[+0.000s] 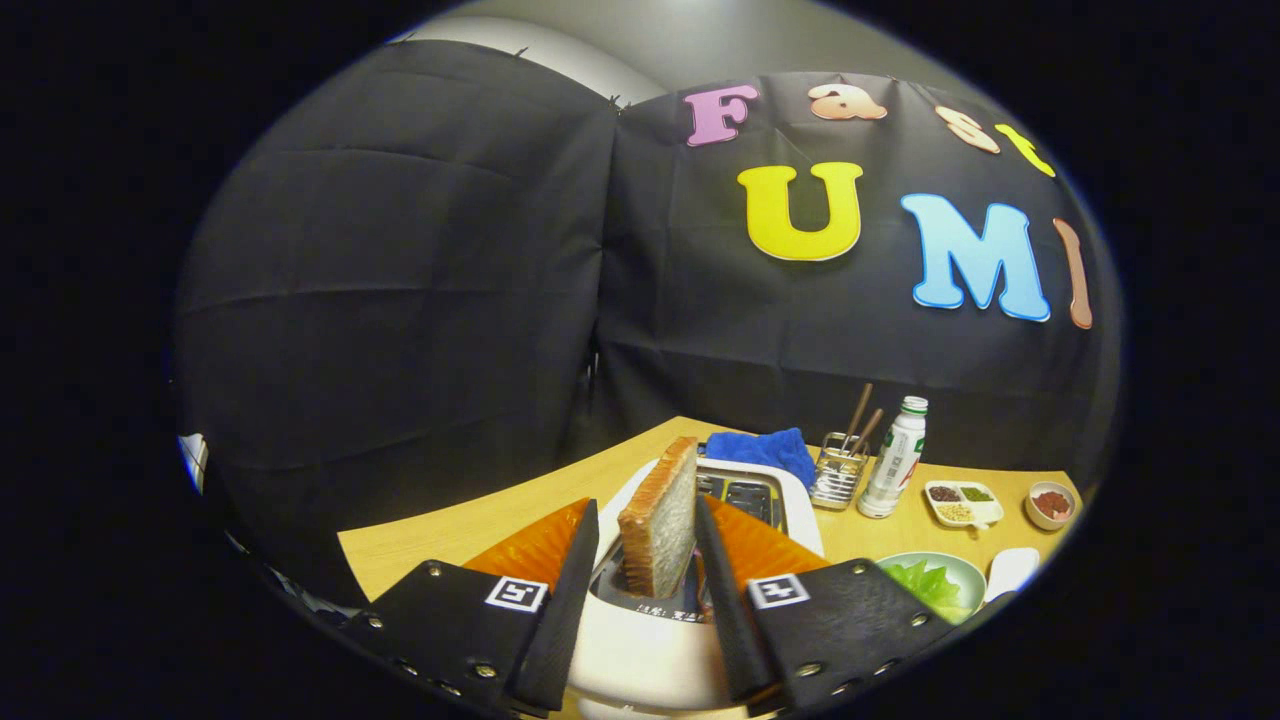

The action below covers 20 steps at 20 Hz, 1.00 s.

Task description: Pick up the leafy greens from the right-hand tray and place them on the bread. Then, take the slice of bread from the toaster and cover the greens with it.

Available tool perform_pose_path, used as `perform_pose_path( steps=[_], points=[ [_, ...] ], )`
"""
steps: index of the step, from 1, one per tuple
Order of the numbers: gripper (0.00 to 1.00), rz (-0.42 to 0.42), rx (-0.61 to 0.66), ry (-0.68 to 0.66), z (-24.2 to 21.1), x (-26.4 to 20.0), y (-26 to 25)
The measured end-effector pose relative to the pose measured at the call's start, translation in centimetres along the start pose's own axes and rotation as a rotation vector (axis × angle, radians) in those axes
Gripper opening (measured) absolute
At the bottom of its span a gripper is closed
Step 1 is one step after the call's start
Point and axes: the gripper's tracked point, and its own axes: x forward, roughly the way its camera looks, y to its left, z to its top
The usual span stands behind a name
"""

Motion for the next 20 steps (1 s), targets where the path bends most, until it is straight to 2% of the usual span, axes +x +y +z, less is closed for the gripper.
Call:
perform_pose_path(
  steps=[2, 4, 6, 11, 20],
  points=[
    [0.17, -0.017, 0.032, -0.020, -0.1, 0.2, -0.4],
    [0.16, -0.008, 0.066, -0.004, -0.1, 0.4, -0.2],
    [0.03, -0.014, 0.056, -0.003, 0.1, 0.2, -0.7],
    [0.03, 0.001, 0.050, -0.004, 0.2, 0.0, -0.6],
    [0.03, 0.028, 0.084, -0.061, 4.3, -0.9, -1.9]
  ],
)
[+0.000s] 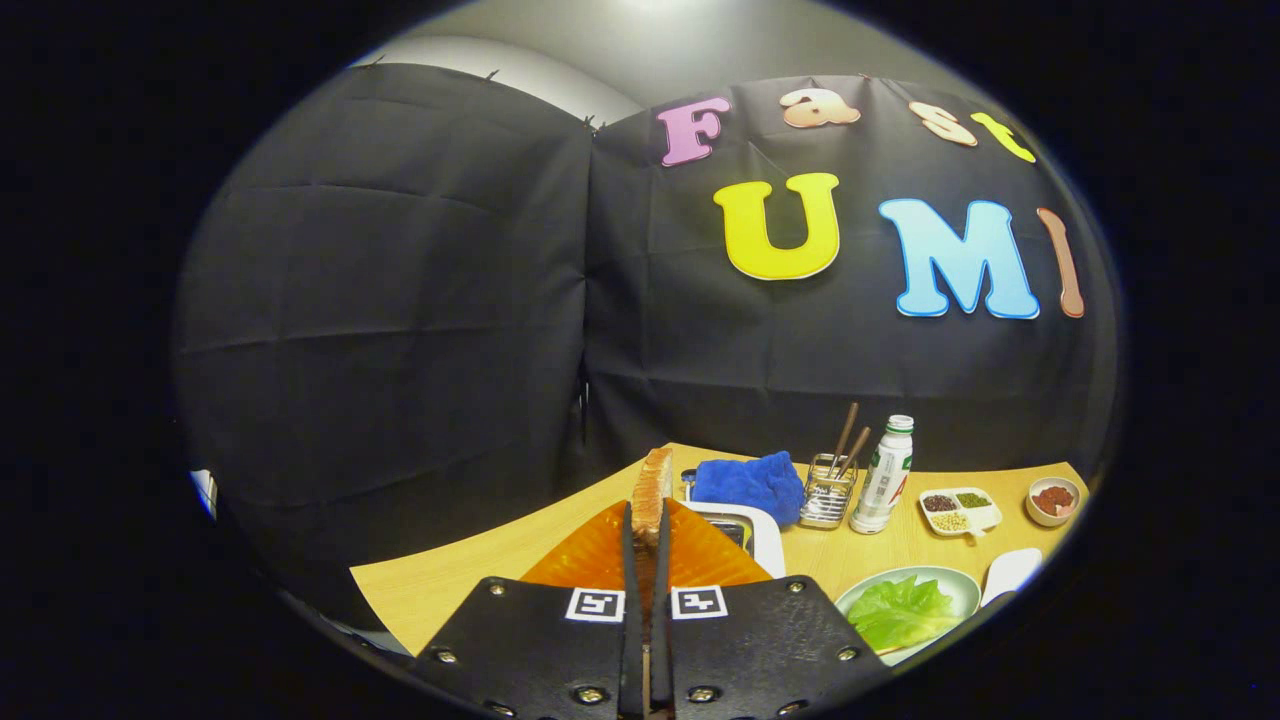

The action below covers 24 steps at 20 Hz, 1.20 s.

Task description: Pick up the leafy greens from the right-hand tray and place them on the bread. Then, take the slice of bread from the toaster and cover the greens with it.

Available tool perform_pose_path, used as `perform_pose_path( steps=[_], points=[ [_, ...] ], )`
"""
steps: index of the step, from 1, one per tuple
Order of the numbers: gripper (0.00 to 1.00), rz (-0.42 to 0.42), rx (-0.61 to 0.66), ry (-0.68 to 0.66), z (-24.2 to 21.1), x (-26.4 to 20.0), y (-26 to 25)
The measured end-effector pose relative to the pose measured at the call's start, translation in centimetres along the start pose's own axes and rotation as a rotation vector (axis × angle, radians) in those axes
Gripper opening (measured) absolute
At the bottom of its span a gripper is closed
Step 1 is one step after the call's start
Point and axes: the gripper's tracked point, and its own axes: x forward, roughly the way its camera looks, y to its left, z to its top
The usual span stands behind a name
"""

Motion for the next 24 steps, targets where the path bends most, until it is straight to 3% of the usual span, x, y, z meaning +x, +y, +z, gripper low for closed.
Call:
perform_pose_path(
  steps=[5, 12, 24],
  points=[
    [0.03, 0.023, 0.029, -0.040, 3.1, -1.1, -0.9],
    [0.03, -0.014, 0.002, -0.094, 7.0, -5.0, -4.3],
    [0.03, -0.183, -0.029, -0.029, 2.8, -11.4, -14.9]
  ],
)
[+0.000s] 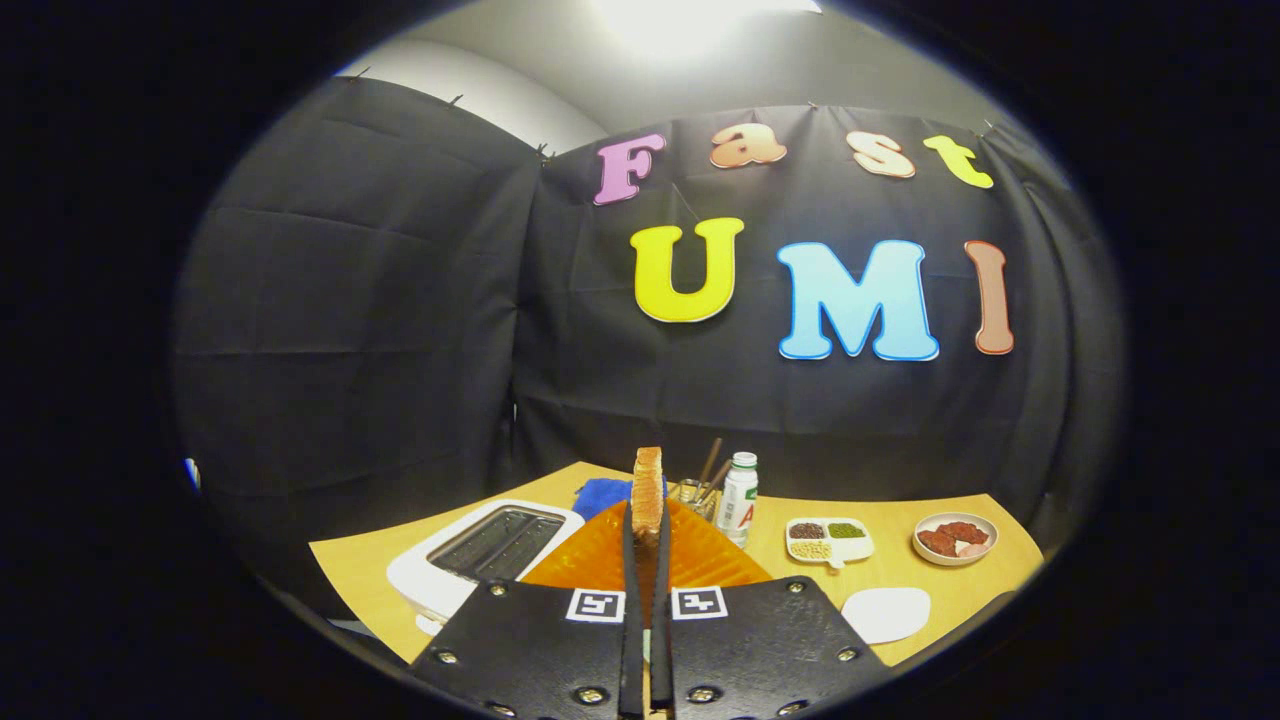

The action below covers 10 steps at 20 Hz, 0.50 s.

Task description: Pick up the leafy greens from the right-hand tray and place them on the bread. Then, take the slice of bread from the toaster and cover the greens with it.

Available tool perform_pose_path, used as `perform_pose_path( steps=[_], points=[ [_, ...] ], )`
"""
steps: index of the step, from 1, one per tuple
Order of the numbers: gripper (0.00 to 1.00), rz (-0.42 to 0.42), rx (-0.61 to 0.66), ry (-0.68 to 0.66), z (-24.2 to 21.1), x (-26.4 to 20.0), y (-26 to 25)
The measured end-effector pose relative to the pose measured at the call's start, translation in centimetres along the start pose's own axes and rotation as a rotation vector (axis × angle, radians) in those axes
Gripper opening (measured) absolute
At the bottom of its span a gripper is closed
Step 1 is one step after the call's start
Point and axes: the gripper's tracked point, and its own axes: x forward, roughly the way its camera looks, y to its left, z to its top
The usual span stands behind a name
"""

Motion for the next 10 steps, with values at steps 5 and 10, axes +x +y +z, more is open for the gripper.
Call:
perform_pose_path(
  steps=[5, 10],
  points=[
    [0.03, -0.048, 0.033, 0.031, -2.7, -0.1, -3.3],
    [0.03, -0.058, 0.074, 0.077, -5.5, 1.0, -5.0]
  ],
)
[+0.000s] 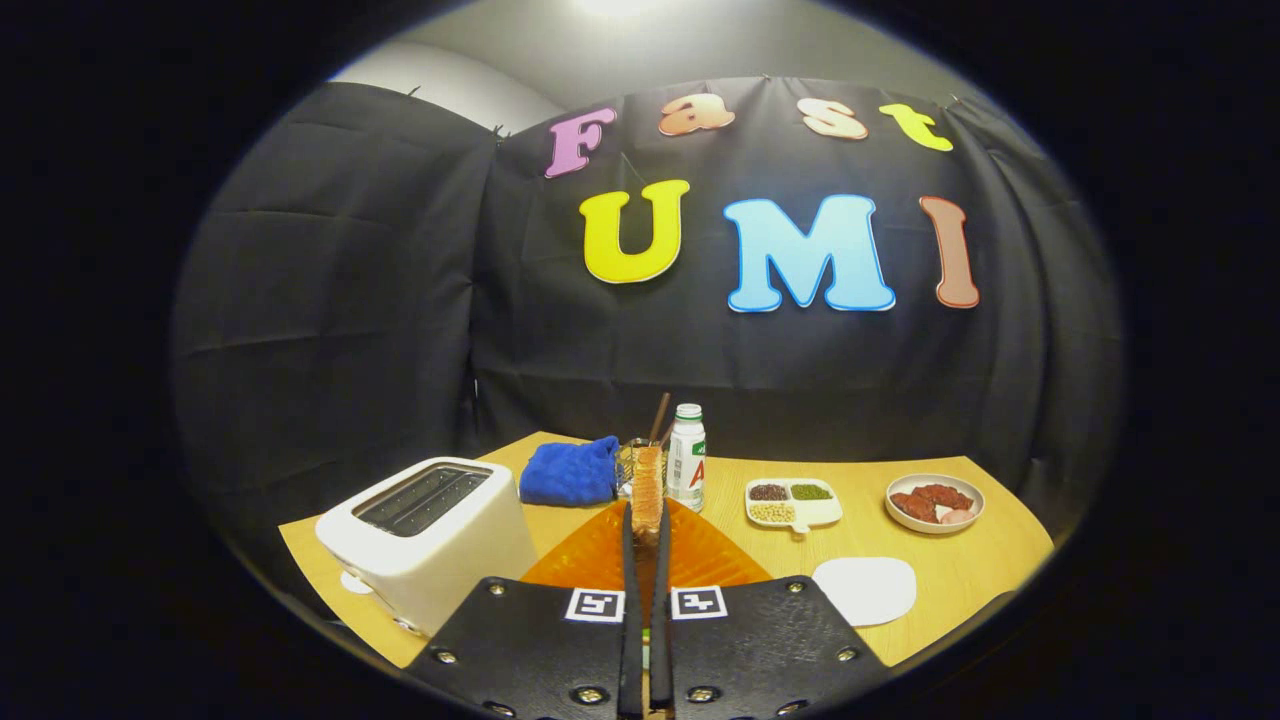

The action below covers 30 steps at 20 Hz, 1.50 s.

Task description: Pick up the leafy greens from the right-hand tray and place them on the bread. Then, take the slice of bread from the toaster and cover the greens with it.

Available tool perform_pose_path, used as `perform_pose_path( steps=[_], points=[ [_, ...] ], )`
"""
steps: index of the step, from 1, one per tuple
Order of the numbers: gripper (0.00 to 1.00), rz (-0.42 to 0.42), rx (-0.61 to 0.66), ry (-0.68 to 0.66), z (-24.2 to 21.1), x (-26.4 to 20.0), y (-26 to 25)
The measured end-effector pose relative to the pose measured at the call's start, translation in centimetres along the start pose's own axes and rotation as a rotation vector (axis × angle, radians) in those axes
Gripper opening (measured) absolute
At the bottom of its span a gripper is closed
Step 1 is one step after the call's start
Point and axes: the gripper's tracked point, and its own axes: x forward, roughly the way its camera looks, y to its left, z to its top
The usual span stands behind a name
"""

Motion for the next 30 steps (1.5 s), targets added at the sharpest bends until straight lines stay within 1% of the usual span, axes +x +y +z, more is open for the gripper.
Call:
perform_pose_path(
  steps=[3, 12, 19, 22, 26, 30],
  points=[
    [0.03, 0.000, 0.042, 0.021, -1.0, 1.2, -0.7],
    [0.03, -0.017, 0.093, 0.043, -3.6, 3.8, -0.5],
    [0.03, -0.011, 0.112, 0.056, -5.2, 4.9, 0.3],
    [0.03, -0.024, 0.101, 0.057, -5.4, 5.1, 0.1],
    [0.03, -0.013, 0.121, 0.053, -6.1, 5.5, 0.8],
    [0.03, -0.006, 0.152, 0.077, -7.5, 6.0, 0.5]
  ],
)
